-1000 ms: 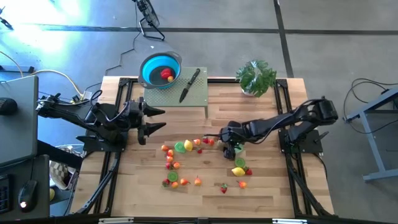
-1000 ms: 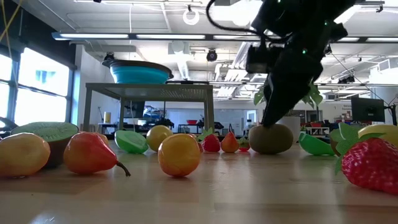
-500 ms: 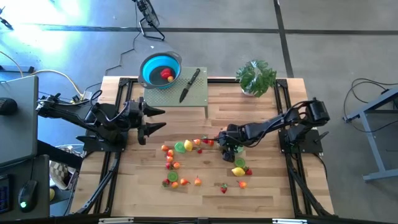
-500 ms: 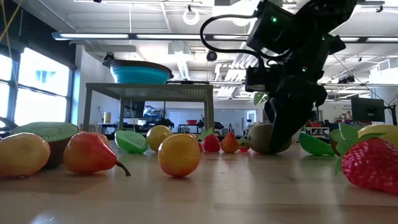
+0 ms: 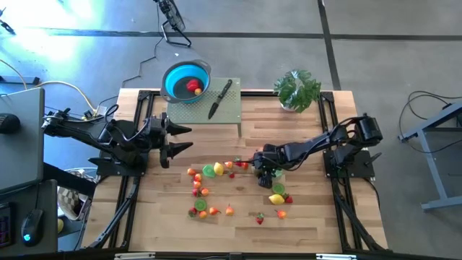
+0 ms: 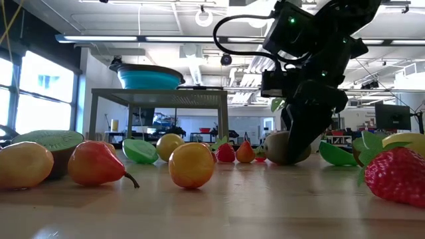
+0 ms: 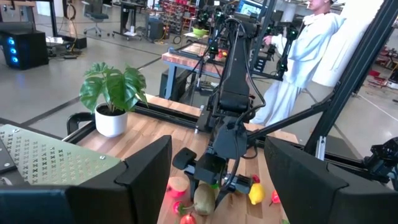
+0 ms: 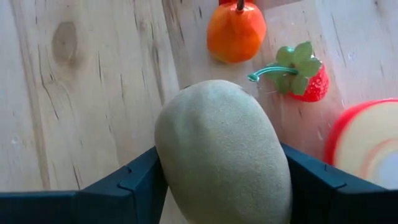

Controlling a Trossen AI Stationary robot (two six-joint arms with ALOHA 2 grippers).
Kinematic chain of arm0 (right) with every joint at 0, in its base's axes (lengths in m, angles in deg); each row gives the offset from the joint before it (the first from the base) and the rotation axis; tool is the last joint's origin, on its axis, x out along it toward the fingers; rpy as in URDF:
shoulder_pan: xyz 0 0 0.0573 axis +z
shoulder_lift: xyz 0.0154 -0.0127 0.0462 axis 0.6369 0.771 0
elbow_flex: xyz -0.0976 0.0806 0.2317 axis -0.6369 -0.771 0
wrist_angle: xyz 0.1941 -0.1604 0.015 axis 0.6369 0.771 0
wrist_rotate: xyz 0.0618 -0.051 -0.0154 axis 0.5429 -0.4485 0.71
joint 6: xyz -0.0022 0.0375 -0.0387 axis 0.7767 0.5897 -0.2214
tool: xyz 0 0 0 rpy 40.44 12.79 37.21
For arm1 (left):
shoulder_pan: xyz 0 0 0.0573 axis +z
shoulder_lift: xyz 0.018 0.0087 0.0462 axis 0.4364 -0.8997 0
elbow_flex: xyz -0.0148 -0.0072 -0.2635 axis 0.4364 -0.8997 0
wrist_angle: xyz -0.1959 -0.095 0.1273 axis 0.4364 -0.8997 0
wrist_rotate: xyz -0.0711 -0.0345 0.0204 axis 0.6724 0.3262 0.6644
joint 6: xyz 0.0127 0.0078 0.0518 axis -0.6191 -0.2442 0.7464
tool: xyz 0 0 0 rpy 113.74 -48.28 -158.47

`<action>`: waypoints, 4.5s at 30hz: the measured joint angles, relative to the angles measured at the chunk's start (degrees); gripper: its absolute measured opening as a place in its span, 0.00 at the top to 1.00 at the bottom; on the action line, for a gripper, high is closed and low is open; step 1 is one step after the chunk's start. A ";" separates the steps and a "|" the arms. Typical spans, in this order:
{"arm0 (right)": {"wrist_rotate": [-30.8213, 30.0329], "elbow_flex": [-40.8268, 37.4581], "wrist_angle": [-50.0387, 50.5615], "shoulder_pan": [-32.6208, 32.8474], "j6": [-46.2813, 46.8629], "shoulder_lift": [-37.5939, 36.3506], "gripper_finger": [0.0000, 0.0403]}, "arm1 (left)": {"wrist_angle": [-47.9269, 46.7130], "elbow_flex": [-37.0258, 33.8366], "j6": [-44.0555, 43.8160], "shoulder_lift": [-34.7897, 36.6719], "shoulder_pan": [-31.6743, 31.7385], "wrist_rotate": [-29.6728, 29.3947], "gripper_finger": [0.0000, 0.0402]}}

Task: Pick & Place Fruit
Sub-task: Put the kiwi into the strainer bowl on the shelf

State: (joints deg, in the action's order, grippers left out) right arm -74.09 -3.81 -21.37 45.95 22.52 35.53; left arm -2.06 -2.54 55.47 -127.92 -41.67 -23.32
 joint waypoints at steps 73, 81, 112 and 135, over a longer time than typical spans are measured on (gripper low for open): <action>0.87 19.93 -26.18 -2.38 -4.45 -21.24 0.40 | 29.83 0.00 -22.82 -9.00 0.07 -1.46 0.38; 0.87 19.93 -27.04 -2.38 -6.45 -21.24 0.40 | 30.51 -0.02 -22.78 -11.16 0.09 -2.47 0.38; 9.11 19.85 -30.03 -13.70 -2.65 -18.86 0.40 | 22.68 0.00 7.60 -3.54 0.09 -16.14 0.38; 19.57 19.87 -35.65 -15.02 9.12 -16.59 0.40 | 30.72 0.00 12.96 -15.32 9.30 -2.74 0.38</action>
State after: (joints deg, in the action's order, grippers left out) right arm -54.51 16.05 -57.02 30.94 31.65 18.94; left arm 28.66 -2.54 68.42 -143.25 -32.37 -26.06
